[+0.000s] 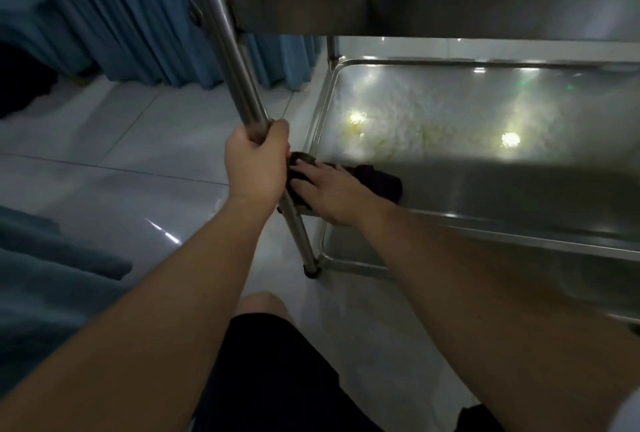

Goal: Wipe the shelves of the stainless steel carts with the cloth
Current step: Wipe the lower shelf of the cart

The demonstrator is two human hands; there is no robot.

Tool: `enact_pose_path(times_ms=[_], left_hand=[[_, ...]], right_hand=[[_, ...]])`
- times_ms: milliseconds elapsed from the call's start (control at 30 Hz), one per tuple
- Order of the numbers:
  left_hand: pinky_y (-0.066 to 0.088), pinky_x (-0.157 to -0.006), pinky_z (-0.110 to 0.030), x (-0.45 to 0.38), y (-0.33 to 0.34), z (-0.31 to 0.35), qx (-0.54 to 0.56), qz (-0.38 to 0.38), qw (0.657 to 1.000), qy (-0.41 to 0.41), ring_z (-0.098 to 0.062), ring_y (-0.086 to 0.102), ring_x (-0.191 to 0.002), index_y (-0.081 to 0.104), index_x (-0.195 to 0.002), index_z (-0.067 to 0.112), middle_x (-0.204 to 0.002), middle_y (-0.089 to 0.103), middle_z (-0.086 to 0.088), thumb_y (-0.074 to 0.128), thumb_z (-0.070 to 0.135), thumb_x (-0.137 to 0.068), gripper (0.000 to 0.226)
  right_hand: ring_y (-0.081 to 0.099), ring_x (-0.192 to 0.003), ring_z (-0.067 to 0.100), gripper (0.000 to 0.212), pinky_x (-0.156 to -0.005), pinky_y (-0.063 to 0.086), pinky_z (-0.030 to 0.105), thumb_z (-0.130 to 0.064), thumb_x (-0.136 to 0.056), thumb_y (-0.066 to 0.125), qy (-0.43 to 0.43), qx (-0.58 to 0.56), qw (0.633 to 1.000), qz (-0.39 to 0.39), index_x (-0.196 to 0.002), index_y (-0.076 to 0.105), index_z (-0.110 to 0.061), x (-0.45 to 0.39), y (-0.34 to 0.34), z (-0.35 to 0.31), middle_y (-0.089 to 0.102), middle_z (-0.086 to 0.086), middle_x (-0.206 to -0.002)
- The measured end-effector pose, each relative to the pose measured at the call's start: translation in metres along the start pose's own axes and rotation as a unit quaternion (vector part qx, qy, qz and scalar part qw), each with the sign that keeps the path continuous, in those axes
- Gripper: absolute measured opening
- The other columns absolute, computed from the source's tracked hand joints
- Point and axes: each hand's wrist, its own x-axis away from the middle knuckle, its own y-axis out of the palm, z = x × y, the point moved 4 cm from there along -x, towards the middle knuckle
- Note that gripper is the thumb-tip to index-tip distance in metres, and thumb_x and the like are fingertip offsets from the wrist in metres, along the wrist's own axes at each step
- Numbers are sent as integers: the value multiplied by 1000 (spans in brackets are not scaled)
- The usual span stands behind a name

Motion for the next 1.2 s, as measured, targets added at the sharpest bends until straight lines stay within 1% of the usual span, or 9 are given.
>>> enact_pose_path(times_ms=[267, 400, 500, 600, 700, 800, 900, 1033, 1200], left_hand=[[57, -62, -26, 2, 1, -3, 2, -13, 1000, 0, -13, 61, -60, 62, -85, 18, -61, 60, 3, 63, 32, -82, 15], [51, -51, -32, 2, 4, -7, 26, 36, 999, 20, -18, 55, -54, 55, -78, 17, -58, 53, -1, 62, 35, -77, 20], [50, -52, -37, 3, 5, -9, 15, 65, 997, 31, -24, 54, -56, 55, -78, 11, -63, 52, -18, 60, 37, -75, 27], [51, -54, -43, 3, 4, -9, 9, 86, 996, 36, -27, 53, -59, 56, -79, 7, -75, 52, -34, 60, 37, -77, 30], [50, -55, -42, 3, 6, -9, 10, 86, 996, 34, -28, 52, -60, 54, -79, 10, -75, 50, -33, 61, 38, -77, 28], [51, -56, -41, 4, 6, -7, 9, 85, 996, 37, -28, 53, -59, 52, -76, 17, -69, 50, -22, 62, 38, -77, 24], [52, -57, -45, 5, 7, -4, -4, 81, 996, 48, -30, 54, -61, 52, -75, 17, -70, 51, -28, 62, 36, -79, 22], [48, -49, -29, 7, 7, -6, 29, 68, 996, 56, -20, 55, -50, 53, -75, 14, -56, 49, -5, 62, 30, -78, 19], [42, -46, -27, 5, 10, -10, 48, 83, 994, 58, -20, 49, -46, 50, -70, 15, -54, 44, -6, 61, 24, -80, 17]], right_hand=[[19, -159, 23, 58, -129, 12, 50, -55, -108, 27, 128, 89, 982, 109, -161, 32, -34, 91, -35, 109, 22, -8, -172], [16, -157, 37, 63, -126, 12, 59, -59, -106, 26, 334, 103, 918, 189, -162, 29, -32, 152, -75, 205, 18, 5, -173], [9, -159, 38, 71, -128, 7, 59, -61, -102, 22, 422, 55, 880, 210, -165, 21, -29, 150, -83, 222, 12, 9, -174], [14, -157, 38, 71, -127, 9, 57, -58, -102, 26, 407, 50, 885, 220, -164, 24, -24, 98, -78, 187, 16, 10, -173], [29, -150, 38, 64, -124, 22, 56, -53, -104, 34, 290, 102, 932, 190, -159, 36, -21, 19, -59, 118, 32, 11, -166], [15, -159, 31, 65, -129, 8, 54, -57, -104, 34, 115, 103, 982, 106, -163, 29, -30, -40, -21, 40, 19, 1, -173], [11, -161, 24, 65, -130, 6, 50, -60, -105, 36, 31, 95, 993, 68, -164, 26, -35, -46, -15, 22, 15, -3, -174], [31, -154, 25, 61, -128, 21, 47, -56, -103, 46, 92, 114, 981, 125, -159, 38, -33, -6, -58, 94, 32, -3, -169], [45, -142, 40, 52, -120, 35, 51, -39, -104, 50, 300, 90, 918, 242, -150, 51, -13, 102, -138, 251, 47, 19, -157]])
